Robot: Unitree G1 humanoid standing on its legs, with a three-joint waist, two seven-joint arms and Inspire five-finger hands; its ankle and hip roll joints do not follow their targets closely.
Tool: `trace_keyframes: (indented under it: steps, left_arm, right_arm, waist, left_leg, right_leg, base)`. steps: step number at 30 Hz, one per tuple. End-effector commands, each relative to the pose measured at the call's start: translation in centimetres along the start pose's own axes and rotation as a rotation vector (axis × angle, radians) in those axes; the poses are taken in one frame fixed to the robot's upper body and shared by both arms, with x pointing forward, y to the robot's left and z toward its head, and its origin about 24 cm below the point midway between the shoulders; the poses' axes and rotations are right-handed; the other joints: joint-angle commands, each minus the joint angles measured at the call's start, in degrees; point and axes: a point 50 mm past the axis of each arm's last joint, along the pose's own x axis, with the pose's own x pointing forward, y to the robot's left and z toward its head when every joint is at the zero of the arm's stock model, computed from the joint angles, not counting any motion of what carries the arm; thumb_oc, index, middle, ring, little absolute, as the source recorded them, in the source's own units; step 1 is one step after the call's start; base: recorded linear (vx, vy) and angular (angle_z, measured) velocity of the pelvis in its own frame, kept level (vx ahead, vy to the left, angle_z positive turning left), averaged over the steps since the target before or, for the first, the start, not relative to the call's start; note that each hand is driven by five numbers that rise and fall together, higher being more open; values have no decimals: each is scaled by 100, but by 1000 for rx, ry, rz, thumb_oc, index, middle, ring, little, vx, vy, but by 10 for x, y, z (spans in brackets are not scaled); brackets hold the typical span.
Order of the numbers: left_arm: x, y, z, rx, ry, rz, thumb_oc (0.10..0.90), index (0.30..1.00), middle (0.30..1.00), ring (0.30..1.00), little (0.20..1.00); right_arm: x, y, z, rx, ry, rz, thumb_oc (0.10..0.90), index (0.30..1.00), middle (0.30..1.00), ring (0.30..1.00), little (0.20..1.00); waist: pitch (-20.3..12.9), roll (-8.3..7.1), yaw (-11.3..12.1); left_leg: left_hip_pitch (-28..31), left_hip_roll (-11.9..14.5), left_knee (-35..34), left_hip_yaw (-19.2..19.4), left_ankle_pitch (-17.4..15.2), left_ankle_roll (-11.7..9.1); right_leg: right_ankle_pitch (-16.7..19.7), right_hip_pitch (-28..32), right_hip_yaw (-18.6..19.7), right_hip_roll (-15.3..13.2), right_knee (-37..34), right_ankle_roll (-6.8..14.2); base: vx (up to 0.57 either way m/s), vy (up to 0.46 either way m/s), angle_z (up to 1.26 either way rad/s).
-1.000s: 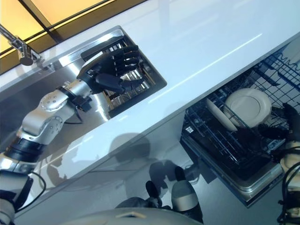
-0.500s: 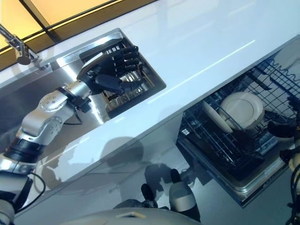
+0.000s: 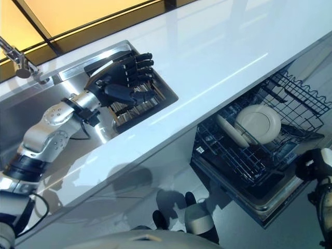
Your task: Pick up plates and place into dishwasher.
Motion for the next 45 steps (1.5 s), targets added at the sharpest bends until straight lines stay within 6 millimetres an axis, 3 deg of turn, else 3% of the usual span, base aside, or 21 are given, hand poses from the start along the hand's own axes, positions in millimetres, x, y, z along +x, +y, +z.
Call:
trace_keyframes:
  steps: [1, 15, 22, 28, 36, 45]
  left_arm:
    - [0, 7, 48, 37, -238, 3, 800, 900, 900, 900, 900]
    - [2, -1, 46, 27, -233, -33, 800, 900, 900, 900, 900]
    - [6, -11, 49, 26, -244, -61, 800, 900, 900, 900, 900]
    - [9, -20, 51, 31, -258, -84, 800, 900, 900, 900, 900]
    - [11, -28, 59, 35, -288, -106, 800, 900, 900, 900, 900]
    - [14, -36, 60, 24, -303, -122, 800, 900, 900, 900, 900]
  right_arm:
    - [11, -52, 6, -52, -6, -158, 100, 300, 300, 300, 200]
    - [21, -34, 7, -121, 64, -70, 100, 300, 300, 300, 200]
    - [27, -23, 4, -146, 150, -5, 100, 300, 300, 300, 200]
    - [28, -4, -8, -270, 256, 109, 100, 300, 300, 300, 200]
    - [24, 21, -17, -278, 322, 179, 100, 300, 300, 300, 200]
    - [27, 46, 4, -215, 249, 204, 100, 300, 300, 300, 200]
  waist:
    - [-576, 37, 146]
    - [-447, 169, 301]
    - [-310, 337, 411]
    - [-210, 506, 501]
    - [-121, 661, 602]
    - [-47, 837, 672]
  left_leg:
    - [-106, 108, 279, 5, -474, -91]
    - [-185, 119, 352, -63, -477, -121]
    - [-218, 110, 405, -89, -477, -144]
    - [-268, 89, 439, -122, -465, -162]
    - [-279, 68, 458, -153, -456, -174]
    - [-293, 24, 526, -227, -471, -180]
  right_leg:
    - [-370, -324, -197, 177, 479, 520]
    - [-383, -334, -280, 114, 471, 511]
    - [-388, -307, -367, 52, 441, 499]
    - [-396, -302, -441, 1, 406, 490]
    - [-398, -266, -527, -80, 391, 481]
    - [-398, -224, -568, -168, 392, 467]
  base:
    - [0, 0, 0]
    - [-3, -39, 1]
    - [-16, -38, 9]
    - [-21, -35, 6]
    - [-22, -17, 7]
    - [-14, -4, 2]
